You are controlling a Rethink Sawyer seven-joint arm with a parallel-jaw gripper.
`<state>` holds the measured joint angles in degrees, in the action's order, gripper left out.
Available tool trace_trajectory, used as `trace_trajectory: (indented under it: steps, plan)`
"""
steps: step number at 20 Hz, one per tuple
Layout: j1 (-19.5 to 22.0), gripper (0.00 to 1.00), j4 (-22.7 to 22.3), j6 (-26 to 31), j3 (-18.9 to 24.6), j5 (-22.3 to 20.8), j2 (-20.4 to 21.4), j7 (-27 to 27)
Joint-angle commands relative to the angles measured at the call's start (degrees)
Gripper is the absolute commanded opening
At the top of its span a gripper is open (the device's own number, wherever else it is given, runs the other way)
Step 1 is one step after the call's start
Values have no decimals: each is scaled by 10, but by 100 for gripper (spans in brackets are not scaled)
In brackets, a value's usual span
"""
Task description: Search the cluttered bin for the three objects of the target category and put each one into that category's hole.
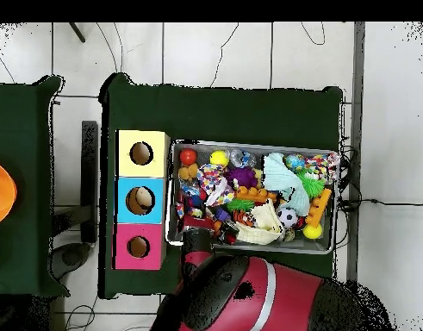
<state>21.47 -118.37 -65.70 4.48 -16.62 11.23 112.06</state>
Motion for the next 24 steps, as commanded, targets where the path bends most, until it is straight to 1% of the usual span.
trace_trajectory:
  steps: [1,8,12,14,16,24]
  plan:
    - [3,100,32,-44,50,5,-29,150]
    - [-6,100,16,-78,49,15,-34,148]
    - [-26,100,3,-60,29,33,-27,119]
    - [-37,100,-9,-64,22,54,-23,112]
    - [-45,100,-27,-55,18,74,-6,112]
    - [-50,100,-87,-19,15,80,68,125]
